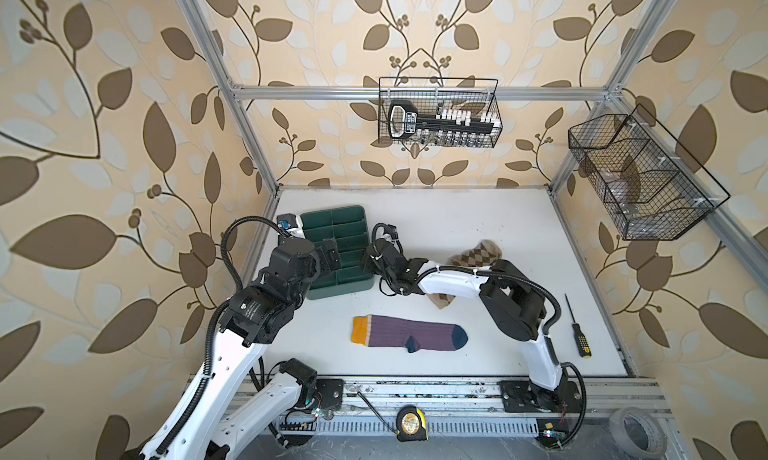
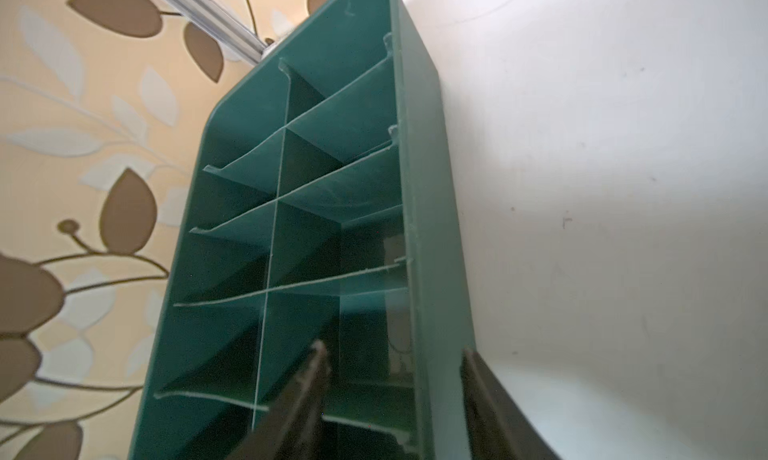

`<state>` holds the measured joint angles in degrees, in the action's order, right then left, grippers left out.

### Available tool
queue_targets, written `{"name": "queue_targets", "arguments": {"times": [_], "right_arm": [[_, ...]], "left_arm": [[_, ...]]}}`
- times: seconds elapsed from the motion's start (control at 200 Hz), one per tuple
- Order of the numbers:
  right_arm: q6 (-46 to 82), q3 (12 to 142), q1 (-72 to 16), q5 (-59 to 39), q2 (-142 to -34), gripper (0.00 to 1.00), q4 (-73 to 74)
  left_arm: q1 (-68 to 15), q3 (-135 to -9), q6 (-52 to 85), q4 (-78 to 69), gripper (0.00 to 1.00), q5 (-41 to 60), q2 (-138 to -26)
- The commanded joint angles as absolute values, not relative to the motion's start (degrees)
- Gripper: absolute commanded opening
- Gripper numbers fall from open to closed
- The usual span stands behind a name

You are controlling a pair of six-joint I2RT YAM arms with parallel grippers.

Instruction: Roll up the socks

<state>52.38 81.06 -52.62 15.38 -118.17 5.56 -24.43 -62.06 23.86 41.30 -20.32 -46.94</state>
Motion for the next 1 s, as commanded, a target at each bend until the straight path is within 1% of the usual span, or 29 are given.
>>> {"name": "queue_targets", "arguments": {"times": [0.0,0.085,0.16,0.225,0.35,0.475,0.595,0.69,0.835,0.95,0.995], "right_arm": [[42.9,73.2,-49.3,10.8,-105.3,0.70,8.8],[40.6,64.9,-45.6,9.8,-96.3,0.75,5.0],[41.0,57.5,-41.6,9.3,-89.0,0.76,3.6],[41.5,51.1,-38.1,10.0,-83.7,0.80,3.5],[42.6,45.0,-30.4,10.0,-79.5,0.82,2.6],[42.2,43.8,-23.4,8.5,-80.7,0.82,0.7],[45.7,41.8,-18.4,8.8,-82.8,0.83,1.0],[48.0,40.6,-16.7,10.7,-84.2,0.82,1.7],[52.4,41.5,-15.3,18.4,-87.4,0.80,-1.5],[54.2,41.9,-13.2,17.8,-90.6,0.78,-0.7],[53.9,42.4,-12.7,17.5,-91.7,0.76,-0.2]], "left_arm": [[-25.0,-63.0,18.2,34.8,0.99,-10.7,-50.2],[-25.2,-65.4,15.8,33.4,0.97,-4.4,-55.0],[-26.1,-67.1,14.7,32.8,0.97,-2.1,-59.4],[-27.6,-68.0,13.9,31.8,0.98,-1.3,-63.5],[-30.9,-71.4,12.5,32.8,0.99,0.1,-73.4],[-35.2,-72.5,12.6,32.0,0.99,1.9,-81.9],[-37.6,-71.8,16.8,28.0,0.99,4.1,-88.4],[-40.2,-71.6,19.5,24.8,0.98,4.7,-91.3],[-43.2,-72.6,21.0,22.5,0.98,4.5,-96.0],[-44.0,-75.1,21.4,23.2,0.96,5.2,-98.8],[-44.1,-75.5,21.5,23.0,0.97,5.1,-99.0]]}}
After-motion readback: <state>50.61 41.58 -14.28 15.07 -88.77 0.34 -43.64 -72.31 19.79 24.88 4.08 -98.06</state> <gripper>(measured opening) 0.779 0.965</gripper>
